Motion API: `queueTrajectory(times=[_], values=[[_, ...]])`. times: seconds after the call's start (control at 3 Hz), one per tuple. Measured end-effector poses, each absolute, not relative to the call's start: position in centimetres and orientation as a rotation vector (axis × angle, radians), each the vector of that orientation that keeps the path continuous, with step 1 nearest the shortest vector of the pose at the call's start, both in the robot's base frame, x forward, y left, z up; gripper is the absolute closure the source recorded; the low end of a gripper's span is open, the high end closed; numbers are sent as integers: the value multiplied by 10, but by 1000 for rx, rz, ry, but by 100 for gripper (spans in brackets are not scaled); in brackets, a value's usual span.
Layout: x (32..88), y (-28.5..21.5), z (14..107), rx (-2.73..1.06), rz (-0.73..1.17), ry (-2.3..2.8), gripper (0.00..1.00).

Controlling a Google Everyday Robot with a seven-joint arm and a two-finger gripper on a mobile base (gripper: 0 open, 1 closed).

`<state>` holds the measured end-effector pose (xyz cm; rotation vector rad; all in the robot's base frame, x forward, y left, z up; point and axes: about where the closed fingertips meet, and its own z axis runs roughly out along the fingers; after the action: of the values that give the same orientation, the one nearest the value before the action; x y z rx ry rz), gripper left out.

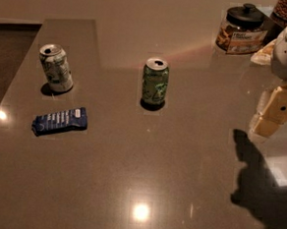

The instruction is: Pick green can

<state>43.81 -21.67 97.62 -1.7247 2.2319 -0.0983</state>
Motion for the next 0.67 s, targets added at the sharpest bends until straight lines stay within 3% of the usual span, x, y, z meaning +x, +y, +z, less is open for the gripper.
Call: queueTrajectory(times=[0.67], values=[[452,-206,973,-1699,-81,2210,0]])
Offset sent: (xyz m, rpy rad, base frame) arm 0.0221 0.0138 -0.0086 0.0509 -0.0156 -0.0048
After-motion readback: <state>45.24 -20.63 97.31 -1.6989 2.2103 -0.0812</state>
